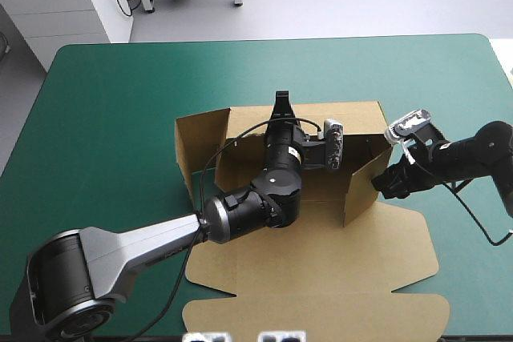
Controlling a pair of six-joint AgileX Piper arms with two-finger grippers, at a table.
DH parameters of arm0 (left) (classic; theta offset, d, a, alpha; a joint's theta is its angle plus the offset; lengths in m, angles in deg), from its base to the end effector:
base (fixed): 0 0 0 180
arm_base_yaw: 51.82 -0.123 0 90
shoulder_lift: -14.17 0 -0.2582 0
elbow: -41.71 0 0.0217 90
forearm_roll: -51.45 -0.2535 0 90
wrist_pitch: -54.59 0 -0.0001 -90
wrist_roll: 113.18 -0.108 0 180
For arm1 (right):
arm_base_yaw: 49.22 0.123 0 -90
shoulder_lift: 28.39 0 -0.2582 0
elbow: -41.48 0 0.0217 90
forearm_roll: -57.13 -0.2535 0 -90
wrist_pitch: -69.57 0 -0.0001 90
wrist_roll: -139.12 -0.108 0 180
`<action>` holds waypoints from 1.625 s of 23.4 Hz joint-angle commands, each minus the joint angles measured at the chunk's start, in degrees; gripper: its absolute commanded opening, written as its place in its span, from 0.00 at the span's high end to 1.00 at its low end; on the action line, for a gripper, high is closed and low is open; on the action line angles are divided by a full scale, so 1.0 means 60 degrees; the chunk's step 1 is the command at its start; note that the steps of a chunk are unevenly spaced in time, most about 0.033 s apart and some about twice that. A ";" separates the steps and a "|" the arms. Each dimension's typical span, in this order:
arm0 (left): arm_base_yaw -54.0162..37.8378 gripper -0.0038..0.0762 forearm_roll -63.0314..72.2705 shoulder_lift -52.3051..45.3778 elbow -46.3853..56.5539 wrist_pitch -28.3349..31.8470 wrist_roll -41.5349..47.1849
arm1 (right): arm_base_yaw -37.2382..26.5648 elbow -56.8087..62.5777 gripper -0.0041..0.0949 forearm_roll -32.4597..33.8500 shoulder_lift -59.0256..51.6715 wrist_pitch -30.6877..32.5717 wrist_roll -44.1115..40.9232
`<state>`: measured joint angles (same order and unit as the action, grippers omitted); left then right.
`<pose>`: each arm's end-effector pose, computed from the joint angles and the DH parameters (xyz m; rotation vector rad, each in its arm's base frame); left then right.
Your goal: Fold the box
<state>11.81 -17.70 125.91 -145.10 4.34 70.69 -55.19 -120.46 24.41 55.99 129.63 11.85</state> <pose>0.2496 -0.3285 0.2721 1.5654 1.4175 0.8015 0.2664 0.0230 0.2580 -0.7678 2.4724 0.4272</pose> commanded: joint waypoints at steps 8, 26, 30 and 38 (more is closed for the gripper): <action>0.0093 0.96 0.0042 -0.0330 -0.0232 0.0225 0.0111 | -0.0018 -0.0194 0.25 -0.1628 -0.0299 -0.0843 0.1649; 0.0093 0.96 0.0020 -0.0330 -0.0232 0.0512 0.0111 | -0.0018 -0.0194 0.95 -0.3746 0.1206 -0.1353 0.1714; 0.0093 0.96 0.0020 -0.0330 -0.0232 0.0458 0.0111 | 0.0024 -0.0194 0.95 -0.3746 0.1206 -0.1353 0.1289; 0.0093 0.91 0.0020 -0.0330 -0.0232 0.0428 0.0142 | 0.1066 -0.0194 0.95 -0.3035 0.1206 -0.2610 0.0125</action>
<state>12.25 -17.76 126.23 -145.30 5.08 70.81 -52.30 -120.89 8.71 63.92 110.63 16.89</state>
